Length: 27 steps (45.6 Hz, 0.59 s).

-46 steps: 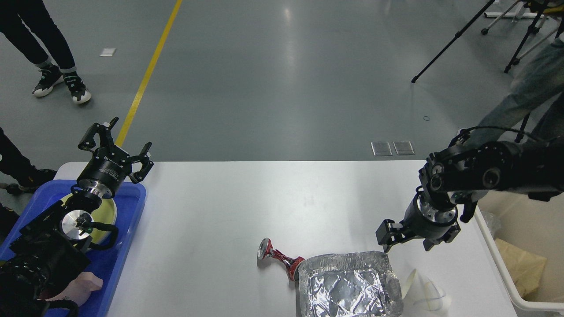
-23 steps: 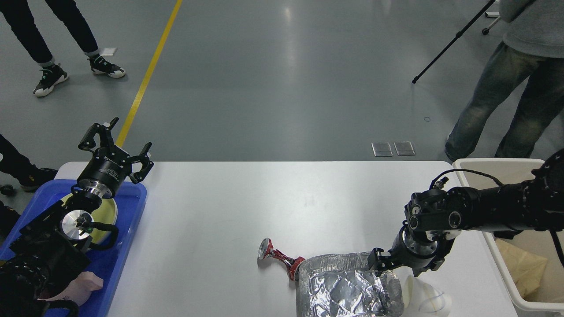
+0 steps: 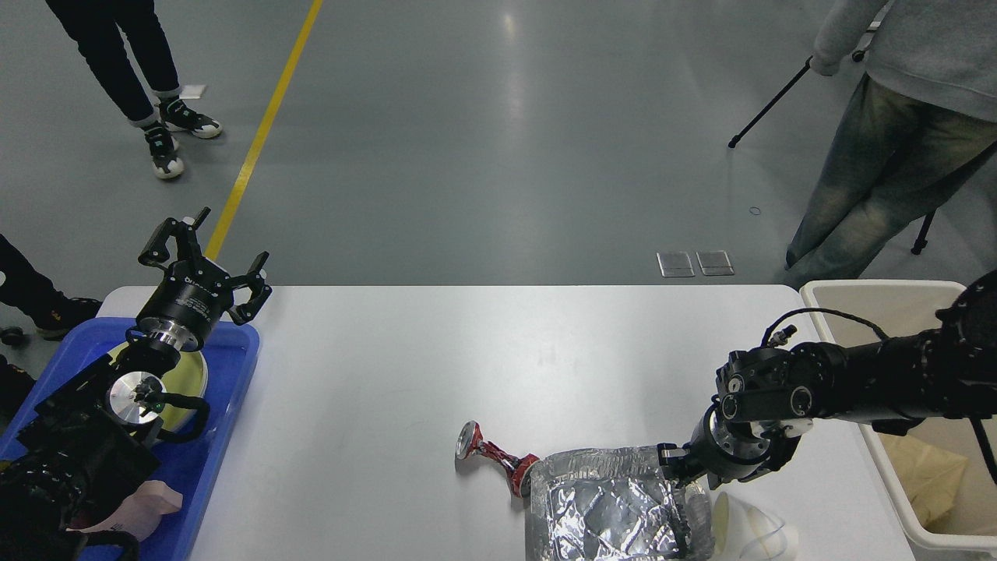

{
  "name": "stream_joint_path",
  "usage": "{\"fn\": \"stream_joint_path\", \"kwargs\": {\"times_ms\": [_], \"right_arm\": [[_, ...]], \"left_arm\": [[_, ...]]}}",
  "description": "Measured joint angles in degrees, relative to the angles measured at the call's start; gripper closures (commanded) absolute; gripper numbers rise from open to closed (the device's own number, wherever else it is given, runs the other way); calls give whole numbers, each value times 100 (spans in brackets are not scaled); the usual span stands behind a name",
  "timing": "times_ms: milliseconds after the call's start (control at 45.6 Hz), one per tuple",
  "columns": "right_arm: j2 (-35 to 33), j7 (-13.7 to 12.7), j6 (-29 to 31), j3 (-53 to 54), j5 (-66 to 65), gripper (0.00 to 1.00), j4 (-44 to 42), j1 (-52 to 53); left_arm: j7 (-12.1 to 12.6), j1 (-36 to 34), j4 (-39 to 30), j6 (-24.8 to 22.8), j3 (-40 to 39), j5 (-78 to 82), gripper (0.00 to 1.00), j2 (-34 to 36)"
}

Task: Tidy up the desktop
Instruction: 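Reach the right gripper down to the edge of the foil tray, then grasp the foil tray, lift it and drop it into the bin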

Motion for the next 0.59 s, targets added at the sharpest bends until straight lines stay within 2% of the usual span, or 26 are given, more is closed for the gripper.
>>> {"fn": "stream_joint_path", "kwargs": {"times_ms": [394, 592], "right_arm": [[-87, 2, -346, 111, 6, 100, -16, 135], [-676, 33, -376, 246, 59, 100, 167, 745]], "left_arm": [[0, 0, 0, 0, 5, 0, 4, 1], [0, 0, 0, 0, 5, 0, 4, 3]]}}
